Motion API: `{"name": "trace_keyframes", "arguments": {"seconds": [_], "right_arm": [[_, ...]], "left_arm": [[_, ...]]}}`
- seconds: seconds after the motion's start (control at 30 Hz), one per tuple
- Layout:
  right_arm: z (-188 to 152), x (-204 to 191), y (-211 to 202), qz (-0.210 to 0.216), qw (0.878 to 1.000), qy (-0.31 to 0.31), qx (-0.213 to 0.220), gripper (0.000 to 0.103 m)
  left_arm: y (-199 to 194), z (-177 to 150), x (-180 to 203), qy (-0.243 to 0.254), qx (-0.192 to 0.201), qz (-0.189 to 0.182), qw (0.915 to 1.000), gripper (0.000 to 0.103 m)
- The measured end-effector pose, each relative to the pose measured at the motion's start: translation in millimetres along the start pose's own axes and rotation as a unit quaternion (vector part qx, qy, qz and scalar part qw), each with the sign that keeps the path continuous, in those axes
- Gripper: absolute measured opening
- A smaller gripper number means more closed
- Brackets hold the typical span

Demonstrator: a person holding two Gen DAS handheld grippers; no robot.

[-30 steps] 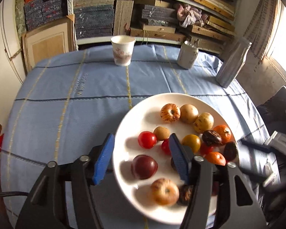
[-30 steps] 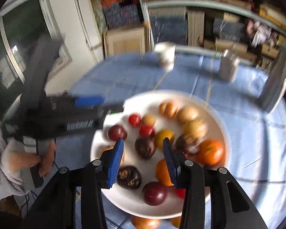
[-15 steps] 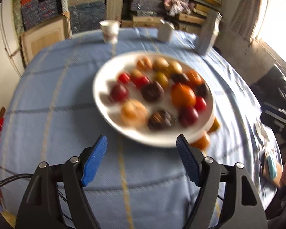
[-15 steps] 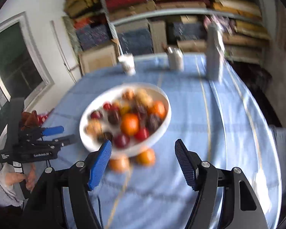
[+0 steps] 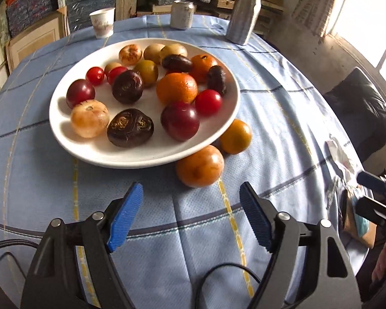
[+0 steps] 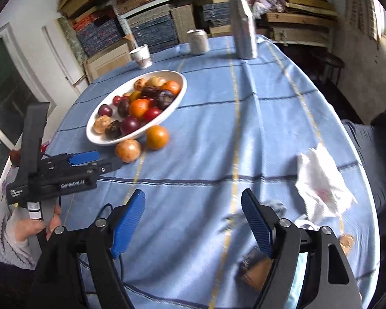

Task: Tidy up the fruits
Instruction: 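Withdraw both open tools from the plate toward the remaining fruit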

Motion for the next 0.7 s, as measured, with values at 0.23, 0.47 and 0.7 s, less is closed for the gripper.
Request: {"name": "trace_keyframes", "arguments": {"seconds": [0.23, 0.47, 0.7], "right_arm": [[-9.5, 16.4, -4.3, -0.013, 1.000, 0.011, -0.010, 0.078], [-16.6, 26.7, -7.7, -0.022, 0.999, 0.013, -0.020, 0.078], [-21.7, 35.6, -9.6, -0.031, 0.999, 0.016, -0.028, 0.078]], "left_arm": [[19.6, 6.9, -6.8, -0.019, -0.004, 0.028, 0.9994, 0.076], [31.9, 12.1, -4.8, -0.030, -0.006, 0.052, 0.9981, 0.076], [38.8, 17.8, -0.5, -0.035, 0.001, 0.056, 0.9978, 0.076]]}}
Point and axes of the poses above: each gripper's, at about its wrist camera, not at the fingertips, and y roughly the way its jaws point, x to its right, z to its top, the point moved 8 cm from there along y, roughly the way its jaws point, and after that the axes turned 5 degrees about -z, right-handed, at the moved point
